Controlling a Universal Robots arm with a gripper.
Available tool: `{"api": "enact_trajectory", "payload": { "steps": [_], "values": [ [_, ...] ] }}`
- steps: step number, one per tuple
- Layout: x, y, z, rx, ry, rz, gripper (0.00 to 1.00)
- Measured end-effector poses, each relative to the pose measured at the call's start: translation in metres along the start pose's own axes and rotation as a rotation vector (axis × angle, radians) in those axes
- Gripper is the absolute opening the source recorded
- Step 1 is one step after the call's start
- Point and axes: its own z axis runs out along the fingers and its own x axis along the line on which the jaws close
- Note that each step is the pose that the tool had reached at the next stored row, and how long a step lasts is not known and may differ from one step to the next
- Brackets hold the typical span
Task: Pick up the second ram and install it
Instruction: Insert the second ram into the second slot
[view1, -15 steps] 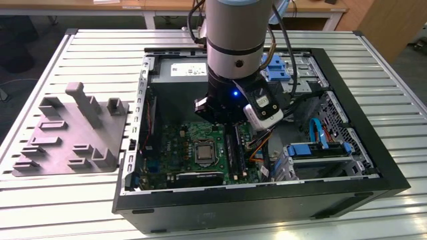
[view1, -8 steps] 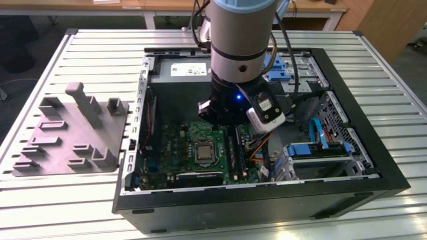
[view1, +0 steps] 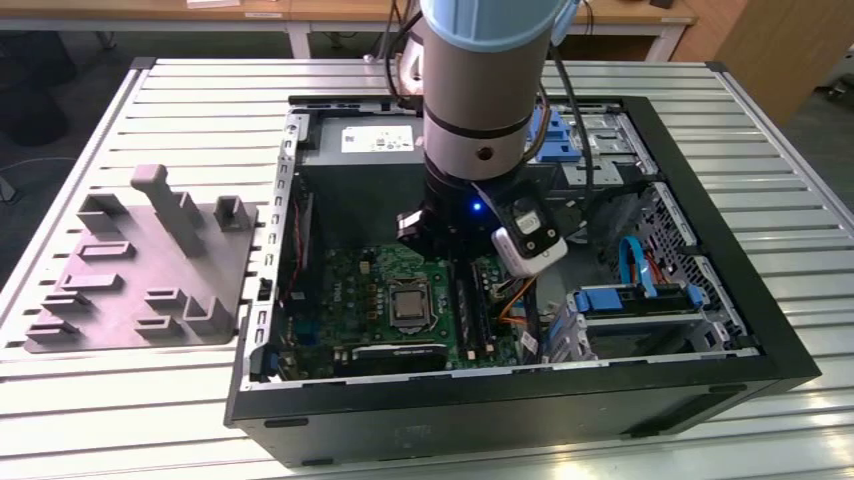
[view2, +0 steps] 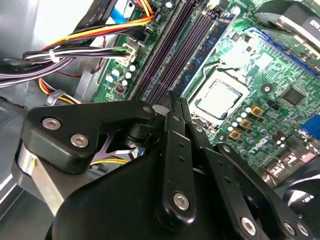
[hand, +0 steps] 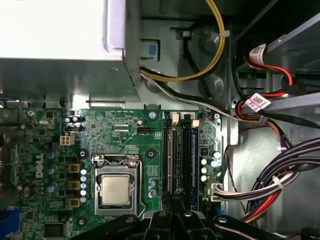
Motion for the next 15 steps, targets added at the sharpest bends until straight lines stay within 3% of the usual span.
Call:
{"api": "enact_trajectory", "payload": {
  "steps": [15],
  "values": [
    [-0.0057, -0.0002, 0.0099, 0.0000, 0.0019, 0.000, 0.11]
  ]
}}
